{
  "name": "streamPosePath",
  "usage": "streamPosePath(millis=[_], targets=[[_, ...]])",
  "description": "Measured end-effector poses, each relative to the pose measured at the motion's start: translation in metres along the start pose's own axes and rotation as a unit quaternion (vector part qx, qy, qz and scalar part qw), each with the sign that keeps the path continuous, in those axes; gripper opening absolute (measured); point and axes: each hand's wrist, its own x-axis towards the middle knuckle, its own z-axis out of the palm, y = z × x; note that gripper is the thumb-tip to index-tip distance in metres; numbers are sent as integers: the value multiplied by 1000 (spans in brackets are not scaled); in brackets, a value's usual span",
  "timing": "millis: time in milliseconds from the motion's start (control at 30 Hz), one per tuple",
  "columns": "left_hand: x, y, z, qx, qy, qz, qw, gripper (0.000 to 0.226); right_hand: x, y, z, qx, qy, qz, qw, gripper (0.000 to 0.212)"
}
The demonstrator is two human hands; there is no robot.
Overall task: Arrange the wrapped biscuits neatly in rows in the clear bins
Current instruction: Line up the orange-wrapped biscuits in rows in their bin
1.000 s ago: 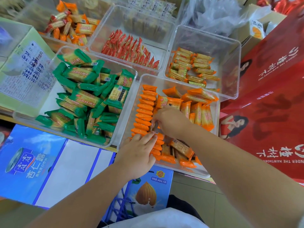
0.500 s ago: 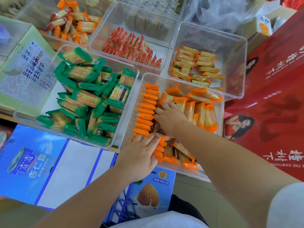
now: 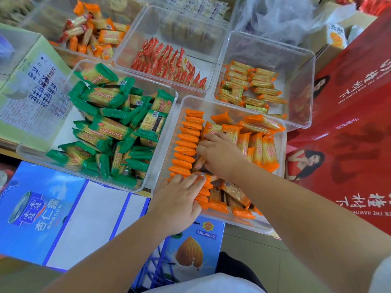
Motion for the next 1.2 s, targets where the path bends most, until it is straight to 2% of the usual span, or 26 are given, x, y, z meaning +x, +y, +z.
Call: streamPosePath(millis=[167,267,333,400,467,533,633,767,933,1100,1200], targets=[[-1,0,0,11,-5,0,1000,68,-19,1,-34,70,39,3,997,34],[-2,0,-1,16,-4,-1,1000,66,-43,-3,-47,196,122,93,968,33],[-2,0,-1,22,-5,-3,1000,64,-60,-7,-47,263,149,144,942,22],[-2,0,-2,22,-7,-4,1000,65,-75,-12,-40,297,130,178,929,9],[-2,1,-3,19,-10,-4,1000,66,-86,-20,-31,301,97,200,927,10],[-3,1,-4,15,-13,-3,1000,67,-90,-28,-19,255,72,204,943,7],[-2,0,-4,16,-16,-4,1000,67,-86,-39,0,153,36,208,965,13],[-2,0,-4,13,-14,-6,1000,68,-73,-44,17,91,31,234,968,10],[-3,0,-5,7,-11,-3,1000,67,-59,-41,29,160,53,232,958,24],[-4,0,-6,9,-2,0,1000,68,-41,-41,23,292,27,210,933,44],[-3,0,-5,6,-1,-2,1000,68,-36,-38,22,315,18,204,927,38]])
